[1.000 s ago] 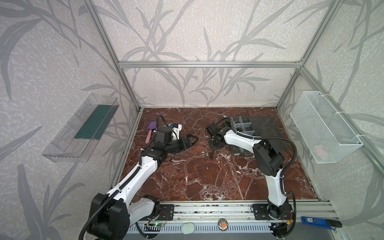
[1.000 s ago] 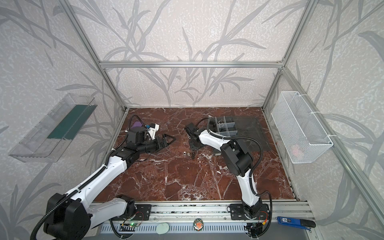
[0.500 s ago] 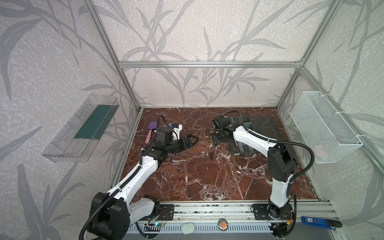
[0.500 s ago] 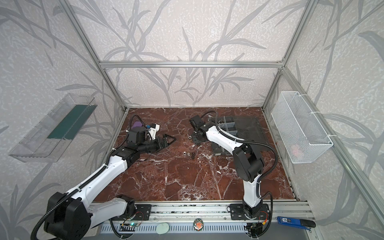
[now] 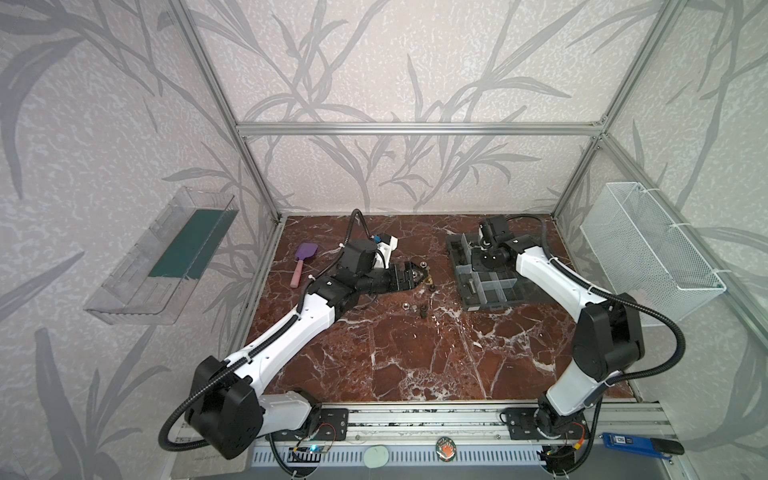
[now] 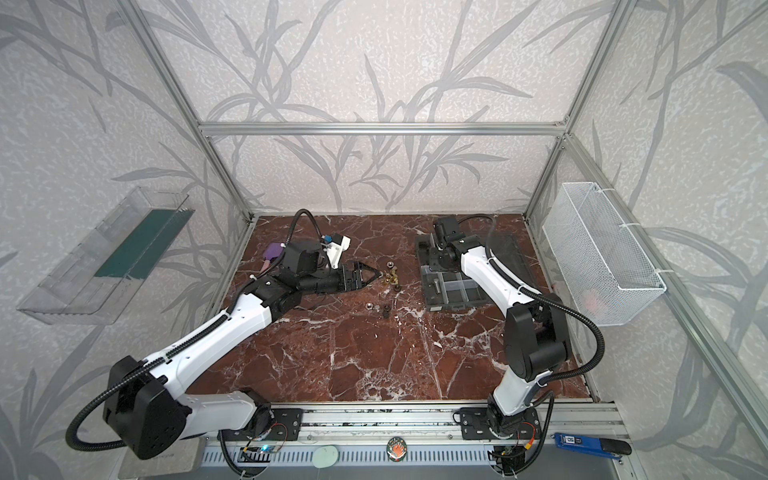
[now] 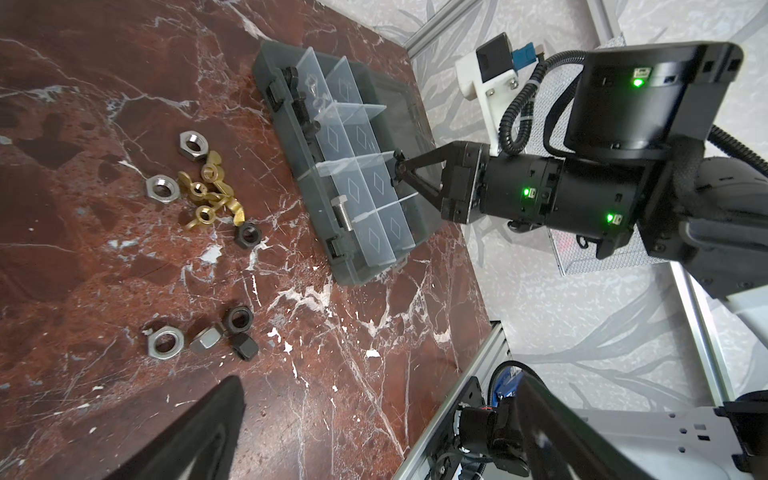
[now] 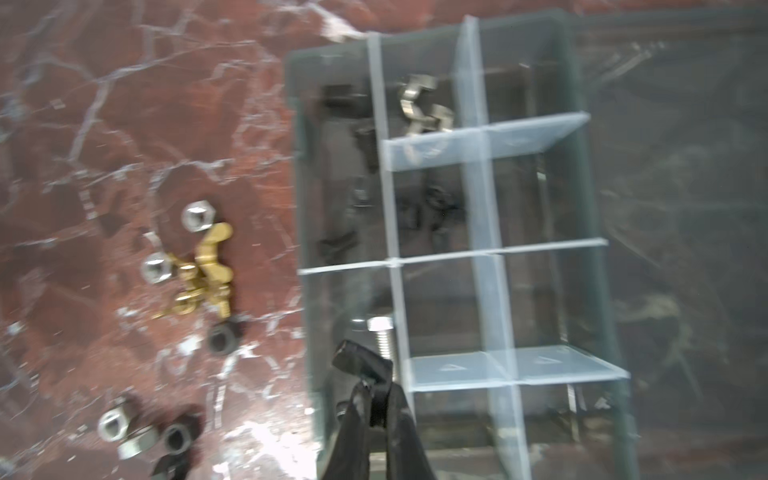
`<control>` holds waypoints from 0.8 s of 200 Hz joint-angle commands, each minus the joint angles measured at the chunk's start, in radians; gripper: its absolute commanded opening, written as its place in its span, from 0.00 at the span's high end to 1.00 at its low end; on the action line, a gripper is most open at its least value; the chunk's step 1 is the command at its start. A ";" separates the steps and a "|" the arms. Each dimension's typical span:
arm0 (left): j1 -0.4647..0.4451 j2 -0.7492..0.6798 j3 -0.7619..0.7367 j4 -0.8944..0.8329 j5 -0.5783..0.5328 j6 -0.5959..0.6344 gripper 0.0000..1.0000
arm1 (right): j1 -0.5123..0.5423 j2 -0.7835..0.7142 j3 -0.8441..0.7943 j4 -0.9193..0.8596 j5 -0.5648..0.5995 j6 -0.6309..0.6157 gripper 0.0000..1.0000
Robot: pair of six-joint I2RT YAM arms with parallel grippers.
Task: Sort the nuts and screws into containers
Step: 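Carry the black wing nut over the organizer compartment and open the right gripper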
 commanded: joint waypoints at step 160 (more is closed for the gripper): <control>-0.045 0.225 0.294 -0.142 -0.037 0.075 0.01 | -0.134 0.372 0.309 -0.027 -0.131 -0.030 0.91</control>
